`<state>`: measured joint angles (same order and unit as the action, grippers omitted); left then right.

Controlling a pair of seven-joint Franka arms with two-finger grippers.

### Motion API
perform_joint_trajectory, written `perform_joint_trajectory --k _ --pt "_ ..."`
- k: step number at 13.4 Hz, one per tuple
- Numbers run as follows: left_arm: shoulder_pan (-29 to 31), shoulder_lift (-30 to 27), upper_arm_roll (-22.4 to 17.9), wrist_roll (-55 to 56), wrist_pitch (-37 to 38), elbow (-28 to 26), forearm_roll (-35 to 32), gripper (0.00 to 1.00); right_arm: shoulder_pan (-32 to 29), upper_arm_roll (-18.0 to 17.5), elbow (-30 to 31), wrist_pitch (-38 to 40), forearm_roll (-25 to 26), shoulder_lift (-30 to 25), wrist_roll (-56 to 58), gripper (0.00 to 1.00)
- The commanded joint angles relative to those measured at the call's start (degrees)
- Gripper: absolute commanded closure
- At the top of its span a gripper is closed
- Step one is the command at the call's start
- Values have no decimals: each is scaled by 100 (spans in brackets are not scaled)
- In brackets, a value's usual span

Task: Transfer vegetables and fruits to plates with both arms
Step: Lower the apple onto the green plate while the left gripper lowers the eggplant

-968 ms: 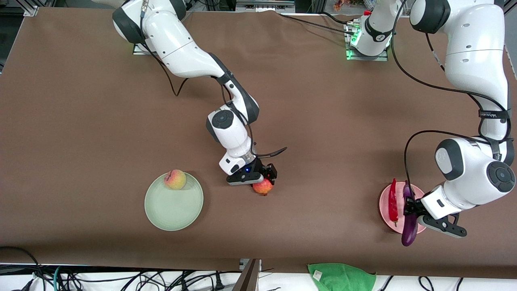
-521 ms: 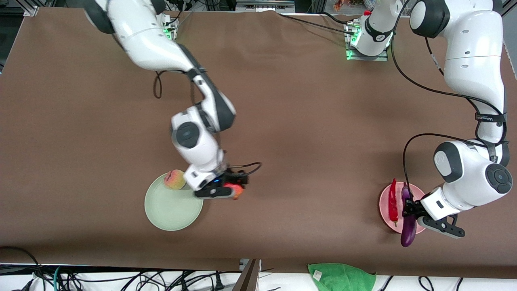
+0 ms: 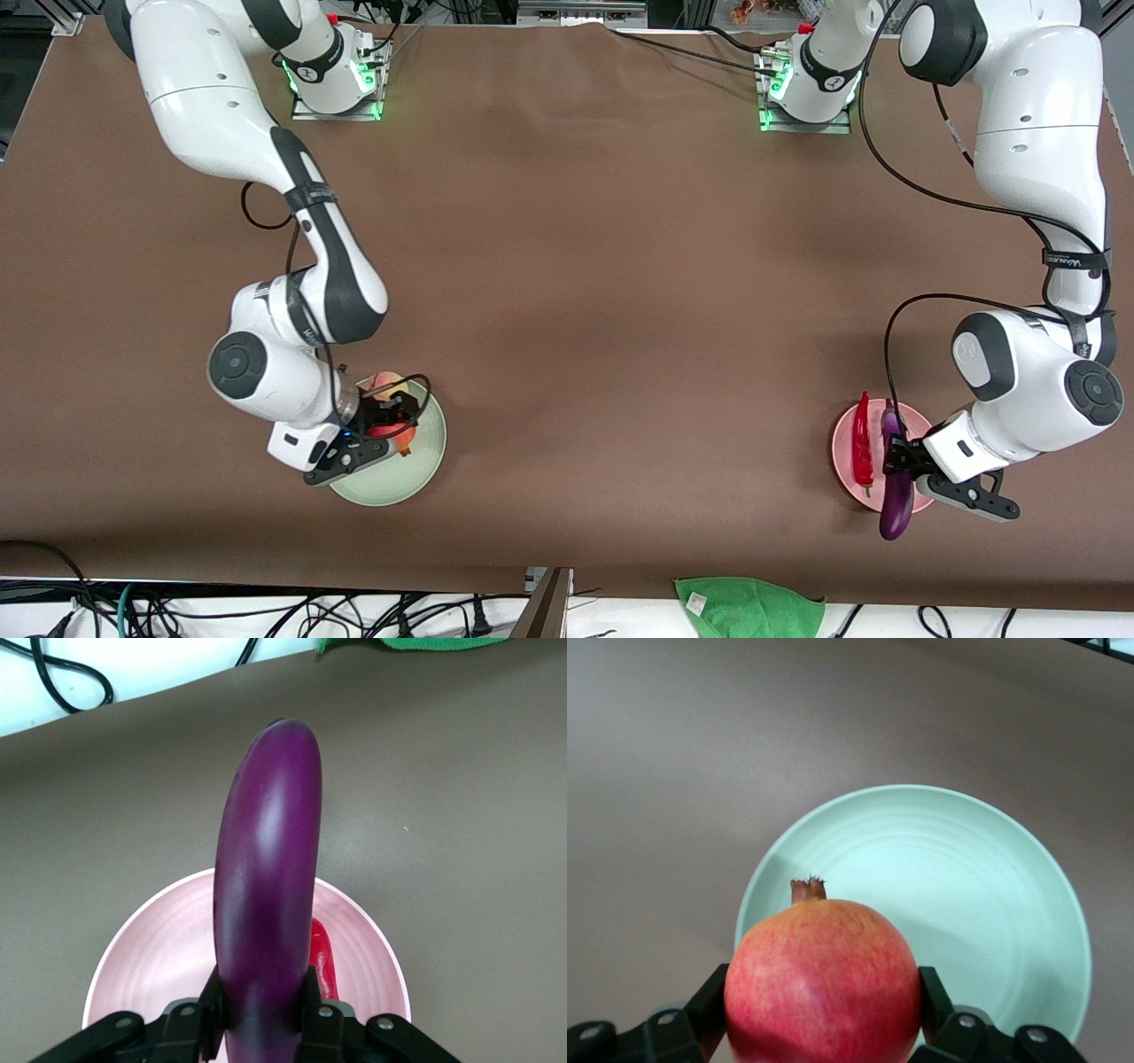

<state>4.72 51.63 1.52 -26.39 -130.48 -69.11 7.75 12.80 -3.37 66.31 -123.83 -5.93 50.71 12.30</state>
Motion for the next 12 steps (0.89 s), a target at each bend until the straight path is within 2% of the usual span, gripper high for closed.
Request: perform_joint_trajectory --k 1,2,3,4,5,9,12 --pt "55 145 50 -217 -12 205 148 34 -32 -138 49 61 30 -52 185 30" --pt "55 136 50 -278 -4 205 148 9 -23 -129 49 191 65 -78 185 16" --pt "64 128 50 -427 -3 214 148 0 -32 -112 40 410 65 -96 193 11" --pt "90 128 50 -533 -3 205 148 0 -101 -111 23 595 57 -105 193 4" --pt "125 128 50 -560 -3 214 148 0 -146 -129 5 675 57 -114 220 2" --pt "117 49 68 -534 241 223 139 0 -146 -147 -12 790 57 -158 246 1" --pt "73 22 59 -481 987 635 148 0 -181 -138 -4 799 13 -219 238 1"
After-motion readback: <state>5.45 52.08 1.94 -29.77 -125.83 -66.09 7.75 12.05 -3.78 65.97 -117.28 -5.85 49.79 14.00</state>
